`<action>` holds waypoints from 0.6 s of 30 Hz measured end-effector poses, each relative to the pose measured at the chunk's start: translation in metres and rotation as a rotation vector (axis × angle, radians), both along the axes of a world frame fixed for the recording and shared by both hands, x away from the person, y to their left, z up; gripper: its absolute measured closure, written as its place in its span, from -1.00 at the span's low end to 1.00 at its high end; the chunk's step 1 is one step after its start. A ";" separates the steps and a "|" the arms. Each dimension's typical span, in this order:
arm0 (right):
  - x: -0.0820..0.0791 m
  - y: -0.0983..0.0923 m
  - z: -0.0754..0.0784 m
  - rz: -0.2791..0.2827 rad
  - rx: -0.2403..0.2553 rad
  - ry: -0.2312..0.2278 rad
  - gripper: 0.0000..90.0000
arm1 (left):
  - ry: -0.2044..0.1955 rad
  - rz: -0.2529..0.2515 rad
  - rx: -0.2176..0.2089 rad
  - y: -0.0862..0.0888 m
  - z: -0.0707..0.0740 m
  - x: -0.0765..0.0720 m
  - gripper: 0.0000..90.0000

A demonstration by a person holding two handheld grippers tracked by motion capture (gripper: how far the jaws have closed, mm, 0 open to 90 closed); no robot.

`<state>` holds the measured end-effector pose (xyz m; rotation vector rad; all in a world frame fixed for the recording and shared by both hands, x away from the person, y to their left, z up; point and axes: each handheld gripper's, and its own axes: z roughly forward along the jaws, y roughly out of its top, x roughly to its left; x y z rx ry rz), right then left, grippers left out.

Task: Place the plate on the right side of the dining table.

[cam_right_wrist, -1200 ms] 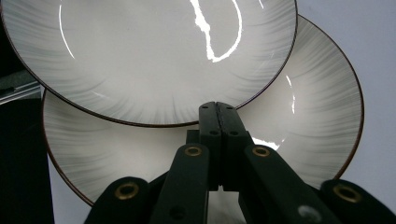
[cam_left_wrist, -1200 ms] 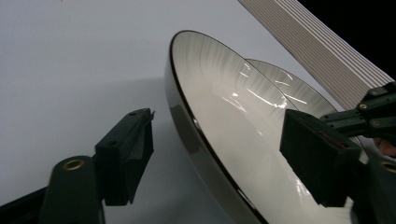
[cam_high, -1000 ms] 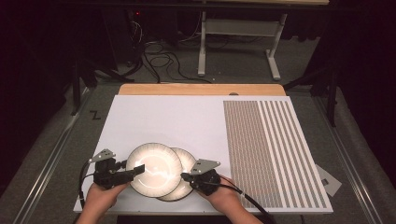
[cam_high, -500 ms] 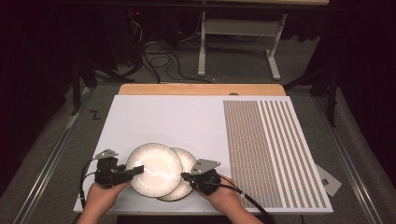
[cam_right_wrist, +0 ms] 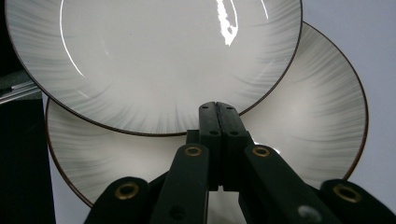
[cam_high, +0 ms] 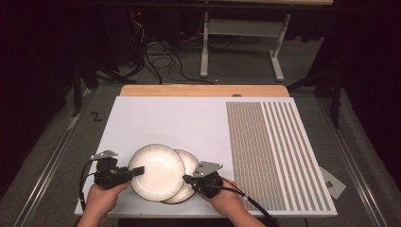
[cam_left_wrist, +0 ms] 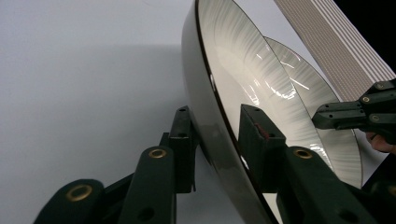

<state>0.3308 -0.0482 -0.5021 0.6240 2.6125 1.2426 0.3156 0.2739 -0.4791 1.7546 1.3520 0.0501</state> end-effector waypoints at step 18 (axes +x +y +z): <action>0.000 -0.004 0.004 -0.009 0.022 -0.001 1.00 | -0.001 -0.004 -0.061 0.004 0.003 0.000 0.63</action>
